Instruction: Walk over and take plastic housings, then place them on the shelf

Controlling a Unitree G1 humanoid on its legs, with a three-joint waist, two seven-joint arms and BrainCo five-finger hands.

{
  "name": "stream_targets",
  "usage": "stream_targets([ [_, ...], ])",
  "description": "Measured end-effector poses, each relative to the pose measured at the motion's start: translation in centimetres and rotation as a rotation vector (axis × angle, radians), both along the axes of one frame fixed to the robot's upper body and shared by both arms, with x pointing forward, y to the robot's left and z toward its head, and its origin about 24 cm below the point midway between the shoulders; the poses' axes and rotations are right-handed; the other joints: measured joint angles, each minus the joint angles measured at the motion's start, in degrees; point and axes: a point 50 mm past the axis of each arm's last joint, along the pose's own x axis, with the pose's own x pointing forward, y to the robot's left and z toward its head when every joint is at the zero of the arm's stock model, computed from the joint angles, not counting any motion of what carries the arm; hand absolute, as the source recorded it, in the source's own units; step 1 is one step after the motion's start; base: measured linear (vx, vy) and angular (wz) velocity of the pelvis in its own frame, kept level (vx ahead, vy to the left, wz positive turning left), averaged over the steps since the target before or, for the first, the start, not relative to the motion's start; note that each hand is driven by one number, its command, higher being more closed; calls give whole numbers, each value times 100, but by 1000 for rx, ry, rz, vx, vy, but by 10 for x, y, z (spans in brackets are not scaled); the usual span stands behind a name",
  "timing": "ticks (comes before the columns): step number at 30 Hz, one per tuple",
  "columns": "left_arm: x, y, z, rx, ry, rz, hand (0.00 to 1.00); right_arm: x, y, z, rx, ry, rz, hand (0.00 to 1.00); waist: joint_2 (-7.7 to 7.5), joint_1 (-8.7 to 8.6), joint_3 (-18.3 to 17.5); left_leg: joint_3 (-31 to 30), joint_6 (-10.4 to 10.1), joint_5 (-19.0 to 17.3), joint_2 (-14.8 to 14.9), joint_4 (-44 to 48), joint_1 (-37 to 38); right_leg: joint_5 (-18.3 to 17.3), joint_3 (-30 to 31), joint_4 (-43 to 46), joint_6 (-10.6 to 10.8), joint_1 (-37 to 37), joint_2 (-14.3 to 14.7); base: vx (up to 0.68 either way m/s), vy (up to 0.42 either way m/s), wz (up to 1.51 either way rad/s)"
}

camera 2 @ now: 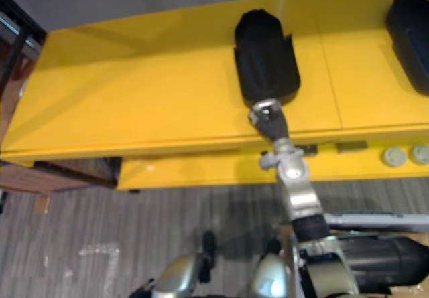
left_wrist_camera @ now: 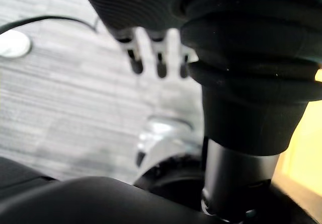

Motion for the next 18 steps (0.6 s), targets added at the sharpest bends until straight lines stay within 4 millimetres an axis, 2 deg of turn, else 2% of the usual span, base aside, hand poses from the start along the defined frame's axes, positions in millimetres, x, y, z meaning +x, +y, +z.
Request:
stream_targets([
  [4, 0, 0, 0, 4, 3, 1, 0, 1, 1, 2, -17, -9, -11, 100, 60, 1, -25, -6, 1, 9, -8, -20, -4, 0, -7, -7, 1, -5, -7, 0, 0, 0],
  [18, 0, 0, 0, 5, 2, -2, 0, 10, 1, 4, -21, -7, -53, 100, 63, 8, -27, -6, -7, 24, -8, -24, -2, 6, -5, -5, 8, -5, -6, 0, 0, 0],
])
